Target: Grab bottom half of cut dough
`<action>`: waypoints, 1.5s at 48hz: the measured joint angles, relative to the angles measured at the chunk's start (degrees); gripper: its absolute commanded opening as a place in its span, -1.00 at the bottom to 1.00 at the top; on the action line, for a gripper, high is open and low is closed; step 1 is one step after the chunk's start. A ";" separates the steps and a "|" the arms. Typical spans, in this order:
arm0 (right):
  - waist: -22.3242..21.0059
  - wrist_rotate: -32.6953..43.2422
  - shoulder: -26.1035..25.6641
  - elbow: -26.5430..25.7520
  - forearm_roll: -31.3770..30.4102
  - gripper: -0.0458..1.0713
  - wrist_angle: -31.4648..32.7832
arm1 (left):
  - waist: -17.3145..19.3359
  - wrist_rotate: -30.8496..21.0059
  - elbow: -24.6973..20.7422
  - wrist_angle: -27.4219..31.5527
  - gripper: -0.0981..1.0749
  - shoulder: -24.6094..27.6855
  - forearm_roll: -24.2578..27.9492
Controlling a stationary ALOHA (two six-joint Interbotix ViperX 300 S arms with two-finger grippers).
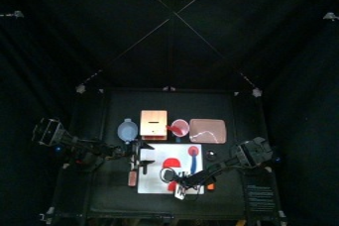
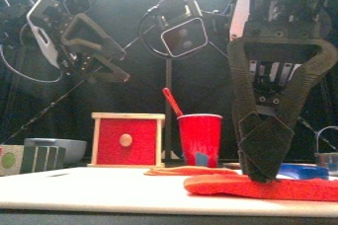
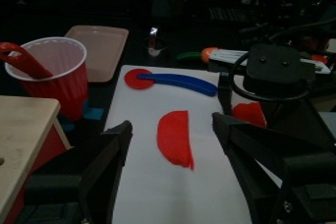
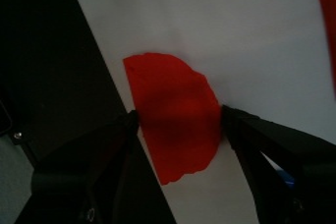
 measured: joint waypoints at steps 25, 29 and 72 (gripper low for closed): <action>0.62 -0.09 0.62 -0.09 1.76 0.67 0.09 | 0.09 -0.09 0.00 0.00 0.84 0.00 0.00; 0.70 -0.09 0.88 -0.18 1.76 0.67 0.18 | 0.00 -0.09 0.00 0.00 0.84 0.00 0.00; 0.88 -0.18 1.67 -0.26 1.32 0.45 0.09 | 0.09 -0.09 0.00 0.00 0.84 0.00 -0.79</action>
